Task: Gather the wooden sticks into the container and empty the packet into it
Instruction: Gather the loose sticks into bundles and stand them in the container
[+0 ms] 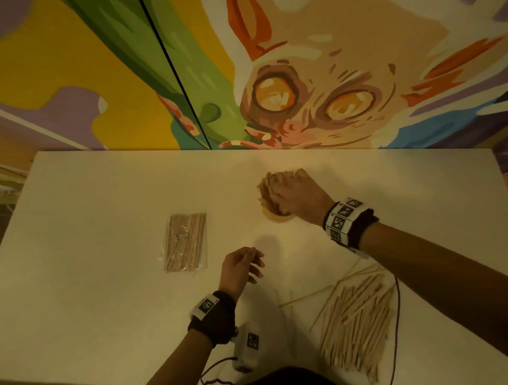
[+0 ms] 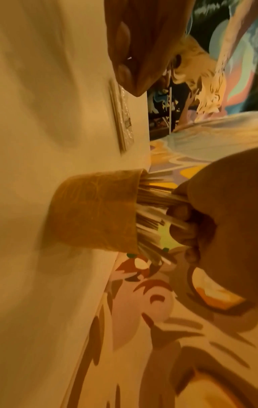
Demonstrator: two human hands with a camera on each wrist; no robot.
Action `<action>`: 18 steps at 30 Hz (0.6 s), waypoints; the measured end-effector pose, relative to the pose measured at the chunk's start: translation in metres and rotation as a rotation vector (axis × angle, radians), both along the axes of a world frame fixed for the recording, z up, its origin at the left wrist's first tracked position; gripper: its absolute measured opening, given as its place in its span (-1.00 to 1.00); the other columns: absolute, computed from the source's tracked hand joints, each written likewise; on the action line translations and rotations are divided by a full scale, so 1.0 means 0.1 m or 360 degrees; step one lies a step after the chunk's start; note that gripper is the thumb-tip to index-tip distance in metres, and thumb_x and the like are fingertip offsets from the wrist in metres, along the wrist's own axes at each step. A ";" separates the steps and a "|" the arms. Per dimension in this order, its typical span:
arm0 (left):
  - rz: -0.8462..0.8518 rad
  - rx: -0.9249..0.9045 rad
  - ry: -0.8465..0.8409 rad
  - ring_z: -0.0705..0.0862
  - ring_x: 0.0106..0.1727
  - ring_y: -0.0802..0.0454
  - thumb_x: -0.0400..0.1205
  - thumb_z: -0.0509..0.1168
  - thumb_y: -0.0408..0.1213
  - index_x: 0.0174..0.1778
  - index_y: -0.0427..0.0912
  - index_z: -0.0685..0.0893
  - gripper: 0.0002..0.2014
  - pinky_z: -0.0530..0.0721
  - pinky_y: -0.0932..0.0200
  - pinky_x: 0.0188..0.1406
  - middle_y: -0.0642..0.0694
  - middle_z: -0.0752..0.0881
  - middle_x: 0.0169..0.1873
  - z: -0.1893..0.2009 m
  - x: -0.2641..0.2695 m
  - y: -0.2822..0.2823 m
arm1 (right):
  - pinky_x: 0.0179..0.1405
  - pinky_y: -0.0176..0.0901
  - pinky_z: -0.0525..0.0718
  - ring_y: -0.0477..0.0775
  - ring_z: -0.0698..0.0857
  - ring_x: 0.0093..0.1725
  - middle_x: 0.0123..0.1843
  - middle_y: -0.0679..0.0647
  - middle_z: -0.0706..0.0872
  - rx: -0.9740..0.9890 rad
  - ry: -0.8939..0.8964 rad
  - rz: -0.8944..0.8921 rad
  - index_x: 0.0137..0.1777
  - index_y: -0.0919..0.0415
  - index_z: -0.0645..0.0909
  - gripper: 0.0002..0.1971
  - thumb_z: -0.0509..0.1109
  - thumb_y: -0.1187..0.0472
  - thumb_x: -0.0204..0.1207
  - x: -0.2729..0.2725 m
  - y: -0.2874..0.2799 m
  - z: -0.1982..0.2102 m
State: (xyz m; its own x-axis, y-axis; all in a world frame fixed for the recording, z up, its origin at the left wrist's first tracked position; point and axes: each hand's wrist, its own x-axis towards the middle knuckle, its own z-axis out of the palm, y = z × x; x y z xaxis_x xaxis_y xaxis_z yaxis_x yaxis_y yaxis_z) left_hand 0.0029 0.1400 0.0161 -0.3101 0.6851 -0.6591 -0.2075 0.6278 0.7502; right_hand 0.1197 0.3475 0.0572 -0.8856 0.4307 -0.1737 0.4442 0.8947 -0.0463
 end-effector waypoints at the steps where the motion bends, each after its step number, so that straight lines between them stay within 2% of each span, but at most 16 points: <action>1: -0.0023 -0.0009 0.0019 0.67 -0.40 -0.08 0.77 0.12 -0.25 -0.08 -0.33 0.73 -0.68 0.58 0.18 -0.49 -0.17 0.74 -0.32 -0.01 0.00 -0.02 | 0.08 0.07 0.38 0.17 0.64 -0.15 -0.08 0.06 0.71 0.0027 -0.0004 0.0011 0.13 0.12 0.51 -0.50 -0.28 0.03 0.68 -0.03 -0.02 -0.02; 4: -0.0119 -0.0044 0.0052 0.67 -0.41 -0.06 0.76 0.14 -0.28 -0.07 -0.33 0.73 -0.70 0.58 0.18 -0.50 -0.17 0.75 -0.31 -0.04 0.03 -0.09 | 0.00 0.05 0.36 0.14 0.59 -0.21 -0.23 0.05 0.69 0.0073 0.0076 -0.0054 -0.05 0.09 0.49 -0.64 -0.13 0.02 0.71 -0.07 -0.04 -0.03; 8: -0.0362 -0.0131 0.0224 0.68 -0.45 0.01 0.71 0.16 -0.35 -0.10 -0.30 0.73 -0.77 0.55 0.25 -0.54 -0.13 0.76 -0.32 -0.06 0.09 -0.17 | -0.03 0.10 0.43 0.19 0.62 -0.15 -0.18 0.12 0.73 0.0217 0.0029 -0.0073 -0.02 0.15 0.57 -0.64 -0.02 0.00 0.71 -0.06 -0.05 0.03; 11: -0.0754 -0.0250 0.0506 0.70 -0.45 0.05 0.67 0.23 -0.28 -0.16 -0.21 0.73 -0.81 0.62 0.29 -0.49 -0.09 0.78 -0.35 -0.15 0.14 -0.28 | -0.02 0.10 0.46 0.25 0.61 -0.06 -0.07 0.17 0.75 0.0199 0.0115 -0.0193 0.10 0.21 0.60 -0.50 -0.08 -0.09 0.65 0.04 -0.08 0.17; 13: -0.1066 -0.0328 0.0725 0.75 -0.35 0.02 0.65 0.27 -0.16 -0.17 -0.14 0.72 -0.81 0.75 0.15 -0.28 -0.07 0.79 -0.30 -0.21 0.19 -0.38 | 0.00 0.11 0.47 0.28 0.59 0.03 0.05 0.21 0.68 0.0203 0.0224 -0.0310 0.26 0.22 0.56 -0.49 0.00 -0.14 0.63 0.16 -0.09 0.24; 14: -0.1193 -0.0362 0.0848 0.75 -0.28 0.00 0.63 0.28 -0.10 -0.13 -0.12 0.72 -0.80 0.76 0.11 -0.20 -0.07 0.79 -0.24 -0.24 0.22 -0.43 | 0.03 0.12 0.47 0.29 0.57 0.08 0.13 0.22 0.63 0.0206 0.0266 -0.0367 0.35 0.21 0.52 -0.47 0.06 -0.16 0.62 0.23 -0.10 0.27; 16: -0.1330 -0.0392 0.1053 0.69 -0.16 -0.01 0.62 0.28 -0.04 0.00 -0.11 0.69 -0.77 0.65 0.13 -0.18 -0.07 0.75 -0.08 -0.26 0.32 -0.52 | 0.07 0.14 0.49 0.30 0.52 0.19 0.30 0.24 0.53 0.0175 0.0374 -0.0495 0.46 0.19 0.44 -0.45 0.16 -0.16 0.61 0.40 -0.12 0.35; 18: -0.1361 -0.0367 0.1153 0.68 -0.07 -0.06 0.63 0.27 -0.05 0.07 -0.12 0.62 -0.77 0.58 0.13 -0.17 -0.09 0.72 0.00 -0.28 0.42 -0.58 | 0.12 0.13 0.51 0.27 0.48 0.25 0.39 0.23 0.47 0.0074 0.0540 -0.0605 0.48 0.18 0.42 -0.47 0.16 -0.14 0.64 0.61 -0.18 0.41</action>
State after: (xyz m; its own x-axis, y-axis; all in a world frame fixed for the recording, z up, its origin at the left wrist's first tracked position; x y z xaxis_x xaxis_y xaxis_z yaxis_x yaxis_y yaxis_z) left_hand 0.0446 0.0822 -0.0119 -0.1589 0.7405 -0.6530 0.7881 0.4936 0.3678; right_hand 0.1807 0.3296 0.0978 -0.6682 0.7337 0.1232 0.7054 0.6775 -0.2084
